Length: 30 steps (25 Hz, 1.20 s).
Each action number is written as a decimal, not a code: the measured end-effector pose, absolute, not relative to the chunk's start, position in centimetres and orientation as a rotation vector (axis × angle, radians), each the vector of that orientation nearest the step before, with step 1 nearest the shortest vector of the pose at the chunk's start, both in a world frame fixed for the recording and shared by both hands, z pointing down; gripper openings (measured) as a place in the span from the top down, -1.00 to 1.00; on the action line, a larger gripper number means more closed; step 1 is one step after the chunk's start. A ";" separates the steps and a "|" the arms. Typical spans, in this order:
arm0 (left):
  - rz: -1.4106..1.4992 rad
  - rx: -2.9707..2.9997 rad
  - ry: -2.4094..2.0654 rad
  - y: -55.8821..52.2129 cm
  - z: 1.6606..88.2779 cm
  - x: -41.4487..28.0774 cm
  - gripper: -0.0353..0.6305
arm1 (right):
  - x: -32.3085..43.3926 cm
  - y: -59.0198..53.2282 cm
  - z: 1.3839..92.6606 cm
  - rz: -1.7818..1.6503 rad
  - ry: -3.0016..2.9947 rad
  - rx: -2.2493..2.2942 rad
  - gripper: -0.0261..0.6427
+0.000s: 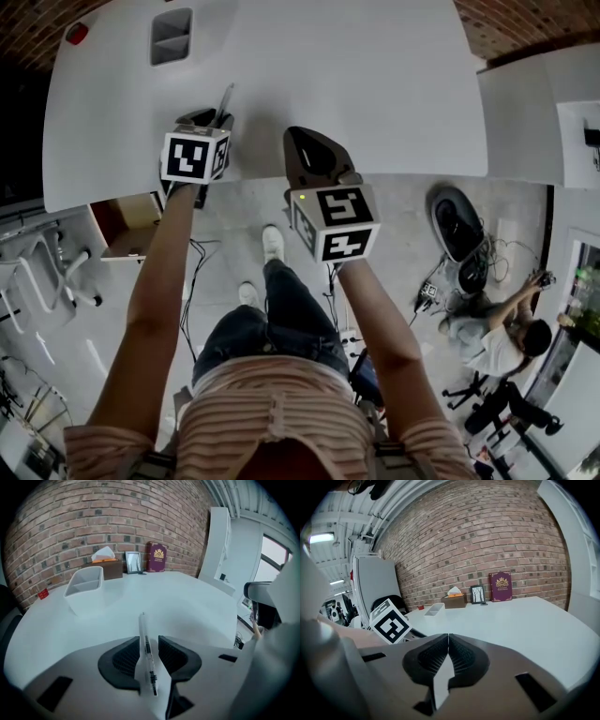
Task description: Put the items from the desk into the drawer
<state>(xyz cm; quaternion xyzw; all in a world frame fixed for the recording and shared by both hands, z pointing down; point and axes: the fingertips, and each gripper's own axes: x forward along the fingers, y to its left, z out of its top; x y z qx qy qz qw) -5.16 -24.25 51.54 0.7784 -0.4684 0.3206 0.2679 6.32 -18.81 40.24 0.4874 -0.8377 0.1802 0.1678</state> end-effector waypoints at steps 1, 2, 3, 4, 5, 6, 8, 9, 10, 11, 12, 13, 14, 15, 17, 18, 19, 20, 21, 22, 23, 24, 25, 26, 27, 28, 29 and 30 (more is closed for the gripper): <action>0.880 2.093 -1.262 -24.3 51.7 -5.1 0.53 | 6.4 -18.9 40.3 0.515 -2.380 1.385 0.87; 0.893 2.086 -1.260 -24.4 51.9 -5.1 0.53 | 6.5 -18.9 40.4 0.517 -2.377 1.384 0.87; 0.901 2.081 -1.259 -24.5 52.0 -5.1 0.53 | 6.6 -19.0 40.5 0.519 -2.375 1.384 0.87; 0.903 2.075 -1.257 -24.5 52.0 -5.1 0.53 | 6.6 -19.1 40.5 0.521 -2.374 1.384 0.87; 0.902 2.068 -1.256 -24.6 52.0 -5.1 0.53 | 6.6 -19.1 40.6 0.523 -2.373 1.383 0.87; 0.899 2.060 -1.254 -24.6 52.1 -5.1 0.53 | 6.6 -19.2 40.7 0.525 -2.372 1.382 0.87; 0.895 2.047 -1.250 -24.7 52.1 -5.2 0.53 | 6.7 -19.2 40.8 0.531 -2.370 1.379 0.87; 0.894 2.041 -1.250 -24.7 52.1 -5.3 0.55 | 6.7 -19.3 40.8 0.534 -2.369 1.378 0.87; 0.892 2.035 -1.250 -24.8 52.1 -5.3 0.58 | 6.7 -19.3 40.8 0.537 -2.369 1.378 0.87; 0.890 2.028 -1.251 -24.9 52.1 -5.4 0.61 | 6.8 -19.4 40.8 0.540 -2.369 1.378 0.87; 0.889 2.021 -1.251 -25.0 52.0 -5.4 0.63 | 6.9 -19.5 40.8 0.542 -2.370 1.378 0.87; 0.892 2.017 -1.249 -25.0 52.1 -5.5 0.65 | 6.9 -19.5 40.9 0.544 -2.370 1.378 0.87; 0.898 2.014 -1.246 -25.0 52.1 -5.5 0.65 | 6.9 -19.5 40.9 0.545 -2.370 1.377 0.87; 0.908 2.013 -1.244 -24.9 52.2 -5.5 0.66 | 6.9 -19.4 41.0 0.546 -2.370 1.377 0.87; 0.929 2.015 -1.247 -24.9 52.3 -5.5 0.67 | 6.8 -19.5 41.1 0.549 -2.370 1.377 0.87; 0.935 2.018 -1.254 -25.0 52.3 -5.5 0.69 | 6.8 -19.5 41.1 0.551 -2.371 1.377 0.87; 0.939 2.020 -1.263 -25.0 52.2 -5.5 0.74 | 6.8 -19.6 41.2 0.554 -2.371 1.377 0.87; 0.941 2.023 -1.272 -25.0 52.2 -5.5 0.74 | 6.8 -19.6 41.2 0.557 -2.371 1.376 0.87; 0.939 2.023 -1.279 -25.0 52.3 -5.5 0.75 | 6.7 -19.5 41.2 0.560 -2.372 1.374 0.87; 0.934 2.022 -1.285 -24.9 52.3 -5.6 0.75 | 6.7 -19.5 41.1 0.564 -2.373 1.372 0.87; 0.922 2.020 -1.291 -24.9 52.3 -5.6 0.75 | 6.6 -19.4 41.0 0.568 -2.374 1.370 0.87; 0.904 2.017 -1.298 -24.8 52.2 -5.7 0.75 | 6.7 -19.4 41.0 0.567 -2.374 1.369 0.87; 0.883 2.016 -1.309 -24.8 52.0 -5.7 0.75 | 6.8 -19.4 41.0 0.563 -2.373 1.370 0.87; 0.861 2.017 -1.322 -24.9 51.7 -5.8 0.75 | 7.0 -19.5 40.9 0.558 -2.374 1.371 0.87; 0.839 2.021 -1.335 -24.9 51.4 -5.8 0.75 | 7.1 -19.5 40.8 0.553 -2.375 1.370 0.87; 0.818 2.026 -1.347 -24.9 50.9 -5.9 0.75 | 7.1 -19.5 40.6 0.550 -2.378 1.370 0.87; 0.795 2.031 -1.359 -24.9 50.4 -6.0 0.75 | 7.1 -19.4 40.5 0.549 -2.381 1.368 0.87; 0.772 2.036 -1.370 -24.8 49.9 -6.2 0.75 | 7.0 -19.3 40.4 0.547 -2.385 1.365 0.87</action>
